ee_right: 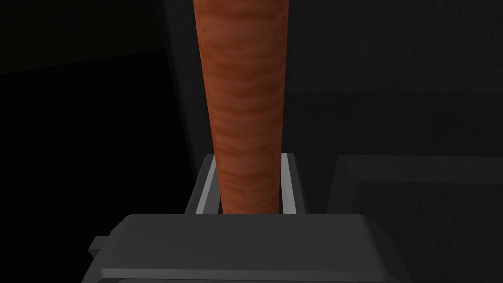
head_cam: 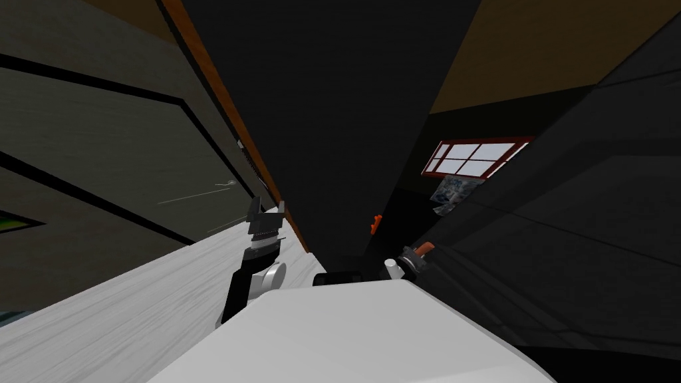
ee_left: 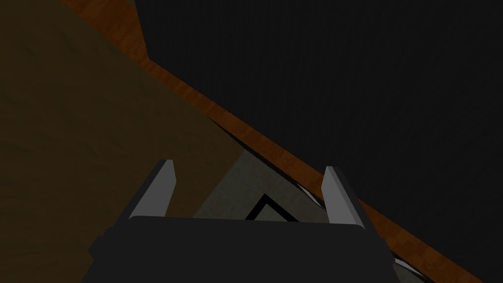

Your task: Push the door open

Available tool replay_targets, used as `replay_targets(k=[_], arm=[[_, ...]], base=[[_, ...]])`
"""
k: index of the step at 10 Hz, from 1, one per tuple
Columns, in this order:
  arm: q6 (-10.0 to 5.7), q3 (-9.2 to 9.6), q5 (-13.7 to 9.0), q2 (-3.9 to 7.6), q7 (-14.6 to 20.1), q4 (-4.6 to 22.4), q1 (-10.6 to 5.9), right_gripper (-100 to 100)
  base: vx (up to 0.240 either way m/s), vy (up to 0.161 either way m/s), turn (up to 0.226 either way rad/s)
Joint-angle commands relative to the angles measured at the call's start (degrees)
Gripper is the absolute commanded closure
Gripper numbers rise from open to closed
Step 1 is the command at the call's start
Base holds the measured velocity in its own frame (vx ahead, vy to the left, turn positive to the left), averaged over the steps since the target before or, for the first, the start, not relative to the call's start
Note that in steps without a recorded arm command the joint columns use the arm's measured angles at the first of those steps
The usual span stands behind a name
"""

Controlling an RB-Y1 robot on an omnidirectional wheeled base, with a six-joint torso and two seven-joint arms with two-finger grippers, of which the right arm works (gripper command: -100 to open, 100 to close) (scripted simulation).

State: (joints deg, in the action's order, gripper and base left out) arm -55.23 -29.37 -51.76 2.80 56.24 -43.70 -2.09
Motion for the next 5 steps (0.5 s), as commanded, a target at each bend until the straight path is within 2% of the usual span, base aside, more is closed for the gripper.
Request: replay_targets(k=[1, 5], arm=[[-0.30, 0.02, -0.22, 0.22, -0.27, -0.20, 0.14, 100], [-1.04, 0.47, -0.83, 0.53, -0.75, -0.23, 0.04, 100]], base=[[-0.026, -0.154, 0.010], [-0.033, -0.154, -0.019]])
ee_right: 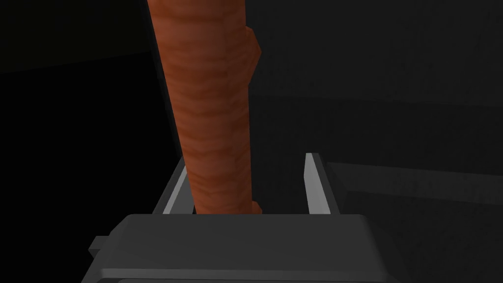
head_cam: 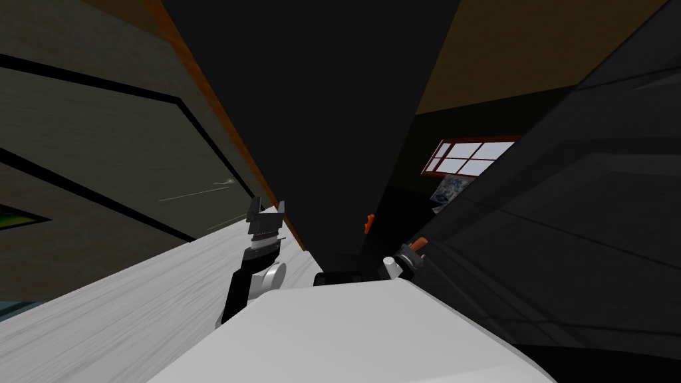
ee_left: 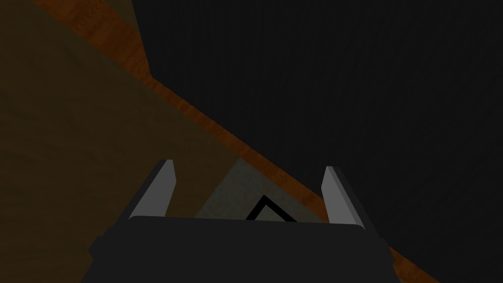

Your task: Push the door open

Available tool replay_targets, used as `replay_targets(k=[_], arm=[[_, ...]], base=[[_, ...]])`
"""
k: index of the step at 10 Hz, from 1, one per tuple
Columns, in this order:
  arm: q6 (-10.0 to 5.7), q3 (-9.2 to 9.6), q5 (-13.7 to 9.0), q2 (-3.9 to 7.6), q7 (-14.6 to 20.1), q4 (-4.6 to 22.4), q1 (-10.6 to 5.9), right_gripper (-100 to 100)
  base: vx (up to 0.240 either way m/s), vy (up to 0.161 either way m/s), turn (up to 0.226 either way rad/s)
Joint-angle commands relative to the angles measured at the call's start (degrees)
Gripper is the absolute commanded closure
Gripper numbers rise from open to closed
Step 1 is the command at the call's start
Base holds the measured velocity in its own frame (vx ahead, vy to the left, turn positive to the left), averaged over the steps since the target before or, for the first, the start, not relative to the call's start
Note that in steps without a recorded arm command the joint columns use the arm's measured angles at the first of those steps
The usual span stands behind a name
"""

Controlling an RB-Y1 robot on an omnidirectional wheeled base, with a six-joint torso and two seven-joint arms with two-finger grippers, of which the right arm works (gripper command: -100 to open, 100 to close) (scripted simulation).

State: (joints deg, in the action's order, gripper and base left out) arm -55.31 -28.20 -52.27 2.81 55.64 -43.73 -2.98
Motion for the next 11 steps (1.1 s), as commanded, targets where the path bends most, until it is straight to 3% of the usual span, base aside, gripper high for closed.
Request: replay_targets(k=[1, 4, 11], arm=[[-1.19, -0.57, -0.49, 0.60, -0.29, -0.20, 0.90, 100], [-1.64, -0.30, -0.86, 0.71, -0.59, -0.21, 0.84, 100], [-1.73, -0.24, -0.94, 0.73, -0.65, -0.22, 0.70, 100]], base=[[-0.028, -0.166, -0.052], [-0.021, -0.115, -0.017], [-0.006, -0.001, -0.002]])
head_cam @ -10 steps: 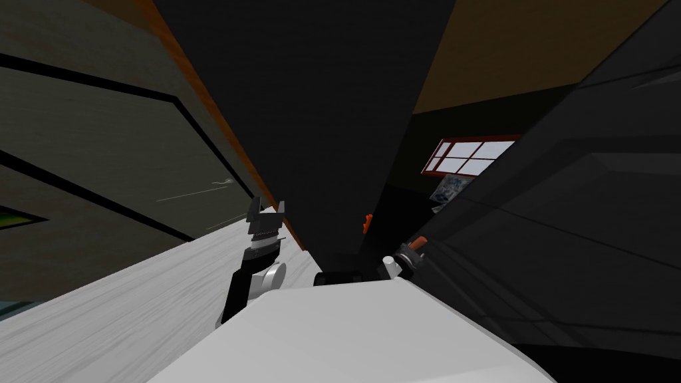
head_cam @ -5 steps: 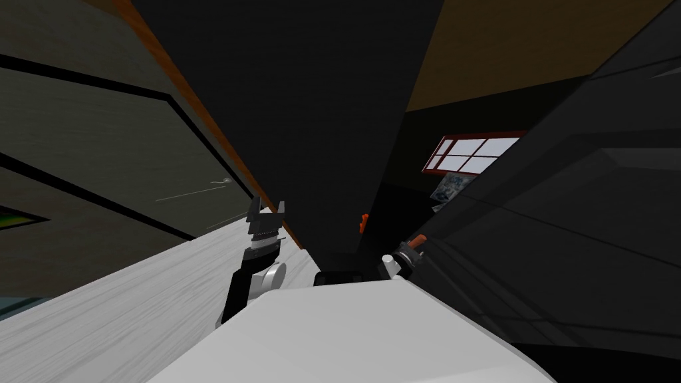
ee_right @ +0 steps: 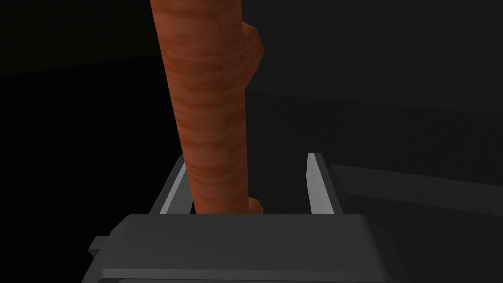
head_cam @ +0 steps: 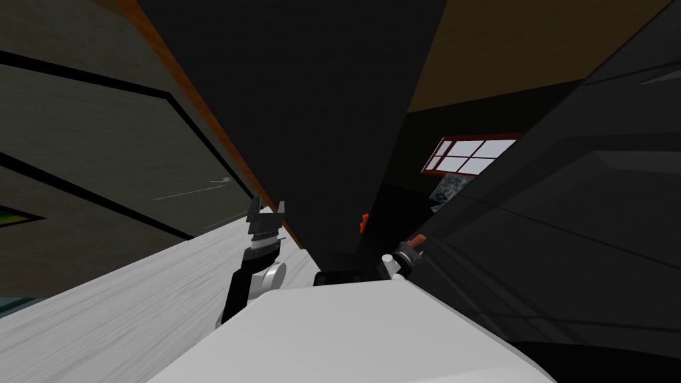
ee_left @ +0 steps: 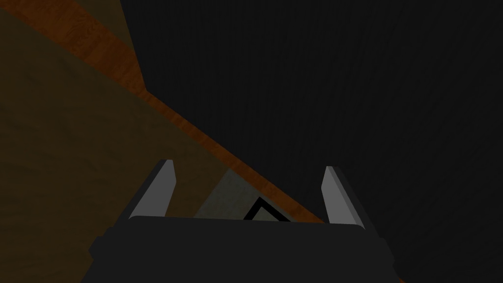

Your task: Push the door open

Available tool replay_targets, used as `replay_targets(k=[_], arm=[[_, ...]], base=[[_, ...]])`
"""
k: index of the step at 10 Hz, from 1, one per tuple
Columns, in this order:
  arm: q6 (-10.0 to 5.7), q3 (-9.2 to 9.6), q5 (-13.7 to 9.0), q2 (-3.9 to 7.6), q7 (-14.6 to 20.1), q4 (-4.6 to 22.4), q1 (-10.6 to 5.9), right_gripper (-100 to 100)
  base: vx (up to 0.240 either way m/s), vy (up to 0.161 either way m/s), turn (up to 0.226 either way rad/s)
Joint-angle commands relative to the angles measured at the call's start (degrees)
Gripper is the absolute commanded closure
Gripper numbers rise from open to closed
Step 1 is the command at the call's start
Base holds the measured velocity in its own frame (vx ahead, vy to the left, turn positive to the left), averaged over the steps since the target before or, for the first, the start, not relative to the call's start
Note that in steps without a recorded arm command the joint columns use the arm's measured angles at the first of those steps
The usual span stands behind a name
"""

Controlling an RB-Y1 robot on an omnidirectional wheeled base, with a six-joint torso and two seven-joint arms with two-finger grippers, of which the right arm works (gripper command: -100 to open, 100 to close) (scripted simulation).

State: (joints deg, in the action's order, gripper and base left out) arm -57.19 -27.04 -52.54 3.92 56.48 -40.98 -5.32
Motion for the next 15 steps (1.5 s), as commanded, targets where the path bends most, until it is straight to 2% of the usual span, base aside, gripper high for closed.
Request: replay_targets(k=[1, 5, 6, 7, 10, 11, 13, 14, 15], arm=[[0.16, -1.41, -0.67, -0.38, -1.48, -2.86, 2.86, 100], [0.16, -1.41, -0.67, -0.38, -1.48, -2.98, 3.17, 100], [-0.83, -2.24, -1.92, -0.94, -2.47, -2.97, 1.25, 100], [-1.52, -2.97, -2.50, -0.90, -2.79, -2.79, 1.10, 100], [-2.27, -3.77, -3.13, -0.87, -3.13, -2.59, 0.94, 100], [-3.93, -5.53, -4.55, -0.84, -3.90, -2.14, 0.58, 100], [-3.93, -5.53, -4.55, -0.84, -3.90, -1.23, 0.58, 100], [-4.82, -6.48, -5.30, -0.84, -4.32, -1.90, 0.39, 100], [-4.82, -6.48, -5.30, -0.84, -4.32, -1.90, 0.39, 100]], base=[[0.008, -0.010, 0.000], [0.000, -0.004, 0.007], [0.092, -0.068, 0.317], [0.091, -0.125, 0.271], [0.028, -0.080, 0.034], [0.041, -0.082, 0.191], [0.036, -0.059, 0.046], [0.013, -0.031, 0.063], [0.009, -0.045, 0.059]])
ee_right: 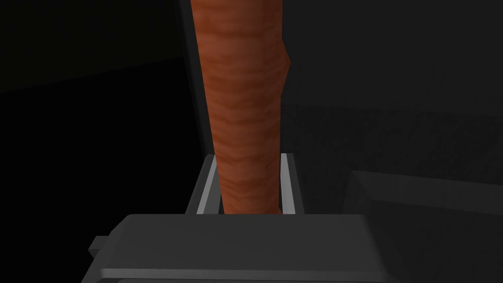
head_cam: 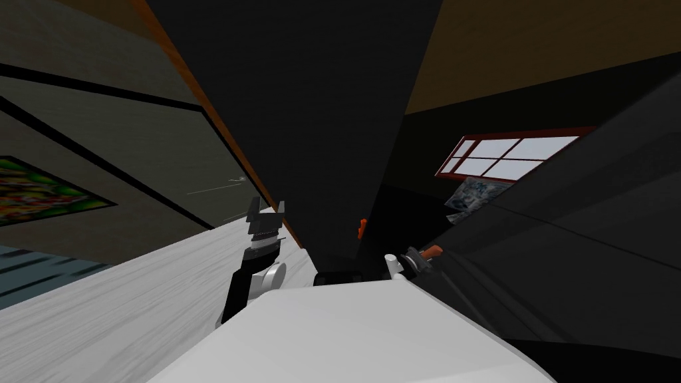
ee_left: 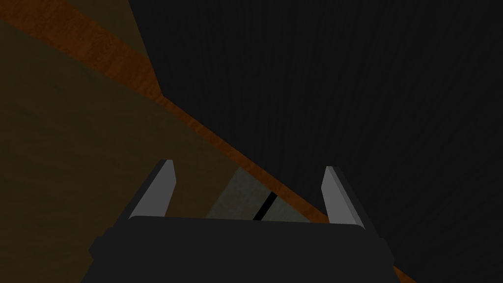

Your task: Push the door open

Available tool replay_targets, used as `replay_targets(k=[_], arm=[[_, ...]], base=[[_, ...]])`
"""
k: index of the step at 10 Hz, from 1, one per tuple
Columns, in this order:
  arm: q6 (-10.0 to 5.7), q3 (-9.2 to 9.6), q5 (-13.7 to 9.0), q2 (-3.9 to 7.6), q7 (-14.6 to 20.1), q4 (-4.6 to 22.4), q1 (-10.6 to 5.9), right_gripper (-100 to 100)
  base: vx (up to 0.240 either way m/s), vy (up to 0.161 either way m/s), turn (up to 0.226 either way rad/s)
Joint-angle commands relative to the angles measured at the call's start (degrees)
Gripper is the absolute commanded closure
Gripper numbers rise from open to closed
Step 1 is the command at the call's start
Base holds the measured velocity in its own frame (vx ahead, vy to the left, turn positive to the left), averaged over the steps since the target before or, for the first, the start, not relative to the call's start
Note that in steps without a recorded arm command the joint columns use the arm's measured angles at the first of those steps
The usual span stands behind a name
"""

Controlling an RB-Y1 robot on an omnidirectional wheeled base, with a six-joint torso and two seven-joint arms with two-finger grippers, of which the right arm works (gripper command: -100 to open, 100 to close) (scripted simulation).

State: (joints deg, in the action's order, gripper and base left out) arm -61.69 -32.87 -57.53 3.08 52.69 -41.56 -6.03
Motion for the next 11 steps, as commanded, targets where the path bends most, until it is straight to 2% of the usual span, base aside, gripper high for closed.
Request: replay_targets(k=[1, 4, 6, 10, 11], arm=[[-1.26, -1.64, -1.10, -0.03, -0.96, -1.07, 0.89, 100], [-1.26, -1.64, -1.10, -0.03, -0.96, -1.07, 0.89, 100], [-3.17, -3.67, -2.72, -0.14, -1.84, -0.55, 0.48, 100], [-6.93, -7.66, -5.92, -0.57, -3.59, 0.46, -0.32, 100], [-6.93, -7.66, -5.92, -0.57, -3.59, 0.46, -0.32, 100]], base=[[0.015, -0.058, 0.099], [0.010, -0.025, 0.019], [0.019, -0.051, 0.129], [0.037, -0.113, 0.144], [0.030, -0.089, 0.035]])
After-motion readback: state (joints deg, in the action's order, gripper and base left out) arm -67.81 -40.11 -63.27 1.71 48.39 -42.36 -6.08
